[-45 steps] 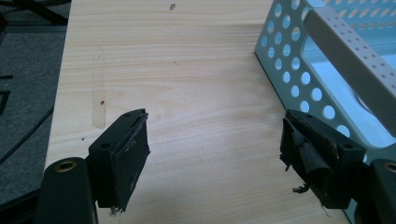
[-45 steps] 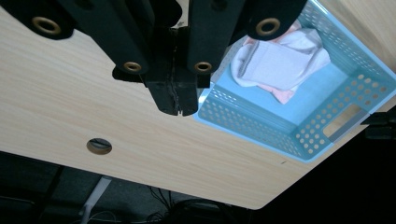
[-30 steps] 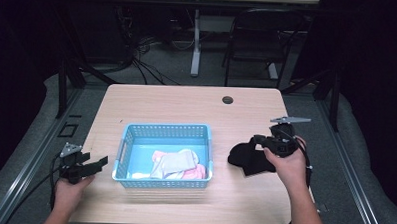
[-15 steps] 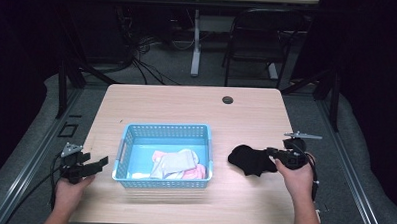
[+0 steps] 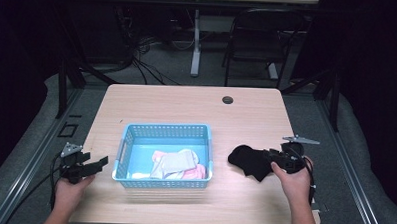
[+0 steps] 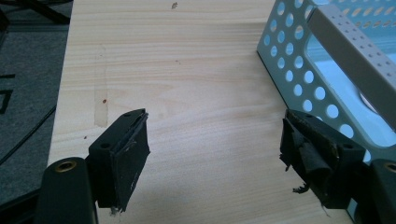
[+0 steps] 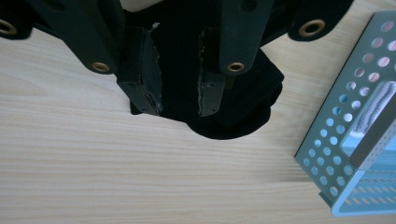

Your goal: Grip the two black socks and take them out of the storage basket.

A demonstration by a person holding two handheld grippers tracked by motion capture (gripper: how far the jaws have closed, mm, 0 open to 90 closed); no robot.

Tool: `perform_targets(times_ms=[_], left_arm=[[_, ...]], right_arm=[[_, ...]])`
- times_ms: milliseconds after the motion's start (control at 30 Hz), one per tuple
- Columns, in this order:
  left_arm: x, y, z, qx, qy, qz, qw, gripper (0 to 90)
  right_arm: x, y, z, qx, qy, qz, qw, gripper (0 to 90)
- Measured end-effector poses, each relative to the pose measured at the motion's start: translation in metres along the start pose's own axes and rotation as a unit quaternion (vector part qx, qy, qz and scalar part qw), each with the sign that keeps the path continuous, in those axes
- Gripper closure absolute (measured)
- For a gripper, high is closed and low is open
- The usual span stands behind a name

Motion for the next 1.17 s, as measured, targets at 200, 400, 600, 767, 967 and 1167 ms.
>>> perform_targets(times_ms=[200,400,600,767,967,1167], left_arm=[[0.0,0.0,0.0,0.0,0.0,0.001,1.0,23.6],[0.0,0.0,0.001,-0.001,0.0,0.0,1.0,23.5],[0.0,-0.001,0.001,-0.001,0.0,-0.001,1.0,23.5],[0.0,-0.001,0.001,0.0,0.0,-0.001,1.0,23.5],[-0.001,0.0,0.002,0.001,-0.001,0.001,1.0,23.5],[-0.003,0.002,0.003,0.009,-0.001,0.002,1.0,23.5]], right_arm=[[0.004,-0.003,-0.015,-0.018,0.008,-0.002,0.9998,68.5],[0.01,-0.008,-0.033,-0.04,0.019,-0.011,0.9989,67.5],[0.017,-0.011,-0.05,-0.061,0.026,-0.021,0.9975,66.2],[0.023,-0.017,-0.063,-0.074,0.027,-0.027,0.9965,63.8],[0.031,-0.026,-0.077,-0.095,0.029,-0.023,0.9947,59.3],[0.037,-0.038,-0.086,-0.099,0.047,-0.01,0.9939,54.0]])
Point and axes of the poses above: each handheld gripper's, and its own axes: x roughly forward along the jaws, y roughly out of its top, z roughly to its right, the point moved 6 cm from there along x, roughly forward along the jaws, and after that the axes turned 11 degrees about x, right-handed, at the moved point
